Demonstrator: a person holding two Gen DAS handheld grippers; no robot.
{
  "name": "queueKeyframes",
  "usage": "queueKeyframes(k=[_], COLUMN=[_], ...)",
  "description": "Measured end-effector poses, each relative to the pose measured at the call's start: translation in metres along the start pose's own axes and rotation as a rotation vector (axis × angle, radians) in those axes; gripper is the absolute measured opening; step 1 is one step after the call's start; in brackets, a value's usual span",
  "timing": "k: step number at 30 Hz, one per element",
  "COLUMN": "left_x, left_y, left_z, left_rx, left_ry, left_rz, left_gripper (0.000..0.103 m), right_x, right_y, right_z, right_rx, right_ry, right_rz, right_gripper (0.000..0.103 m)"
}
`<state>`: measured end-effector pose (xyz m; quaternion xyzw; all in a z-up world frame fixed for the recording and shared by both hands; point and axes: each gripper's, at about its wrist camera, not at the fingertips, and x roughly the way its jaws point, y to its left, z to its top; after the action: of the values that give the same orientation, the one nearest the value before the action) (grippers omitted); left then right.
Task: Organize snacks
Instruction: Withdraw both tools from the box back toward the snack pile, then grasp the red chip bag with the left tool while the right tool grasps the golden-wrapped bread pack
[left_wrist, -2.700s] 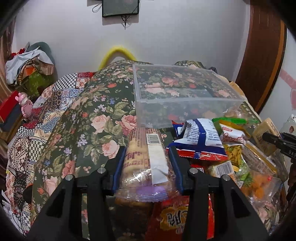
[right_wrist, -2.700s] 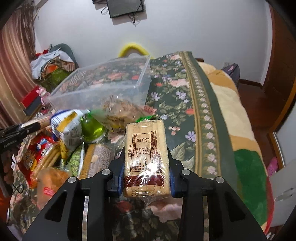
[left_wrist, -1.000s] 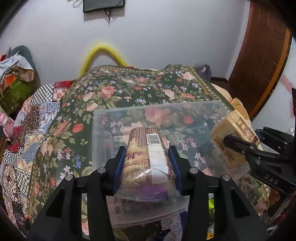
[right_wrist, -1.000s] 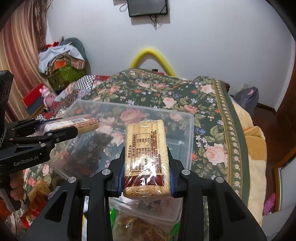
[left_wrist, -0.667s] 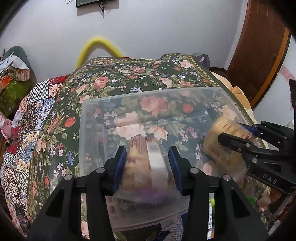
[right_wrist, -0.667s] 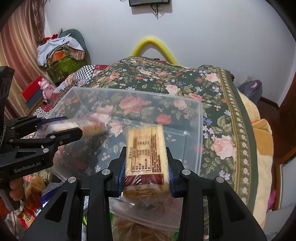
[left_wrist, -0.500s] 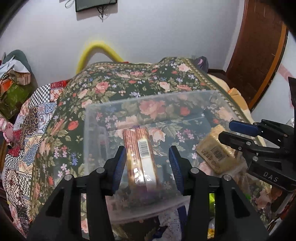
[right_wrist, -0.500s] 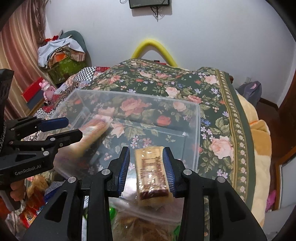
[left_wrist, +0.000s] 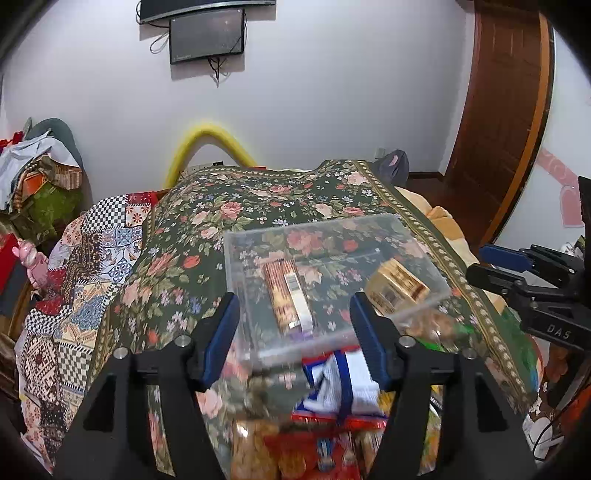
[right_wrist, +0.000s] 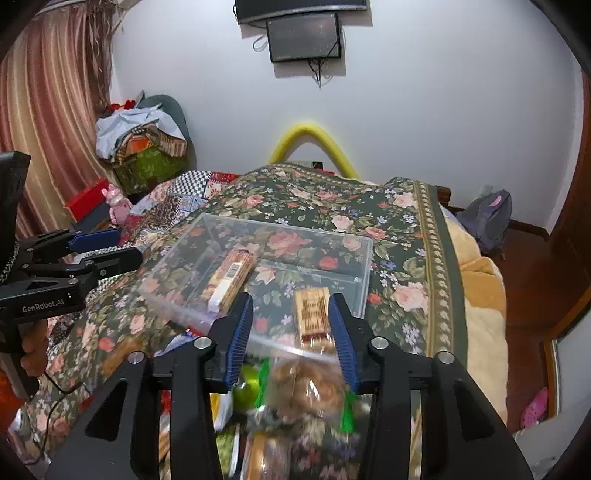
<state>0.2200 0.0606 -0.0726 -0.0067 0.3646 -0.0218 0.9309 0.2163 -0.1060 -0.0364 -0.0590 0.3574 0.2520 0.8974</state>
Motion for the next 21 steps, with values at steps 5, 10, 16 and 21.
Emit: queueKeyframes(k=[5, 10, 16, 21], left_x=[-0.015, -0.019, -0.013, -0.005], left_y=[-0.004, -0.006, -0.009, -0.015], left_z=[-0.031, -0.07, -0.114, -0.137], left_rx=[0.001, -0.015, -0.043, -0.029], left_ry=[0.026, 0.084, 0.158, 0.206], left_rz=[-0.011, -0.02, -0.025, -0.03], left_gripper=[0.068, 0.069, 0.069, 0.069], right_x=[-0.021, -0.034, -0.035, -0.027], right_y=[0.004, 0.007, 0.01, 0.012], right_z=[-0.025, -0.055, -0.092, -0.114], right_rx=[-0.002, 0.012, 0.057, 0.065], right_ry=[-0.001, 0.021, 0.071, 0.121], right_rz=[-0.013, -0.025, -0.013, -0.014], right_gripper=[0.044, 0.045, 0.045, 0.045])
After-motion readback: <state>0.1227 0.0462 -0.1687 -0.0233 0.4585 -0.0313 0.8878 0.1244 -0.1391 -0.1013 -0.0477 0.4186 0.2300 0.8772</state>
